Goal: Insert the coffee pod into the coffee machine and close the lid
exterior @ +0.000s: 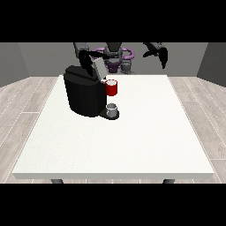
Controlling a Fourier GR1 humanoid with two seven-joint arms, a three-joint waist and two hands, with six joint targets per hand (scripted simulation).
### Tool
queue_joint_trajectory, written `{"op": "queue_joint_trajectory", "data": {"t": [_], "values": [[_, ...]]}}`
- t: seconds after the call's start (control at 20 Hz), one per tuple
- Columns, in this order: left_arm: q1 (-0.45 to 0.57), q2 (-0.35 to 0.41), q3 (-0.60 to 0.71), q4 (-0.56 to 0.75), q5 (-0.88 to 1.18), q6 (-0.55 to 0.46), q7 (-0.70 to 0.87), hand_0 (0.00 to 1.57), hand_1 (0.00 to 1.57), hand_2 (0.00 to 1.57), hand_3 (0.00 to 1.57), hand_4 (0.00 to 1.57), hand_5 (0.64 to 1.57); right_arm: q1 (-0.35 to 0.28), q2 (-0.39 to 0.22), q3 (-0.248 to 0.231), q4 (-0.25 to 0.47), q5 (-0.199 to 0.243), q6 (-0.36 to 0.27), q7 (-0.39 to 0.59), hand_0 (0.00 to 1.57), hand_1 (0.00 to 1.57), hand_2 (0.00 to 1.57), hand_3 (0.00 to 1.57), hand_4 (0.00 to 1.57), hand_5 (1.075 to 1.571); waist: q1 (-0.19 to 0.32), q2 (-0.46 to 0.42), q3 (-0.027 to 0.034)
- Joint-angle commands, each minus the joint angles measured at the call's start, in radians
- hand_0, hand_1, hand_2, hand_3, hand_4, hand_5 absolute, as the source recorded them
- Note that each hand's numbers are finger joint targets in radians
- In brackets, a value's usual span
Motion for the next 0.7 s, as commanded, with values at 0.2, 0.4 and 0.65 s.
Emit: {"op": "queue_joint_trajectory", "data": {"t": [0.2, 0.4, 0.65], "values": [[0.032, -0.006, -0.027, -0.002, -0.006, 0.001, 0.001, 0.0, 0.0, 0.0, 0.0, 0.36, 1.571, -0.078, 0.015, 0.061, 0.002, 0.055, -0.001, -0.007, 0.0, 0.0, 0.0, 0.0, 0.12, 1.571, 0.025, 0.018, -0.0008], [0.009, -0.007, -0.05, -0.022, -0.006, -0.012, 0.003, 0.0, 0.0, 0.0, 0.0, 0.41, 1.571, -0.139, -0.012, 0.062, 0.013, 0.077, -0.003, -0.004, 0.0, 0.0, 0.0, 0.0, 0.11, 1.571, 0.055, 0.053, -0.0008], [-0.015, 0.016, -0.031, -0.013, 0.001, -0.015, 0.019, 0.0, 0.0, 0.0, 0.0, 0.36, 1.571, -0.163, 0.037, 0.091, -0.006, 0.088, -0.024, 0.024, 0.0, 0.0, 0.0, 0.0, 0.0, 1.571, 0.069, 0.038, -0.0007]]}}
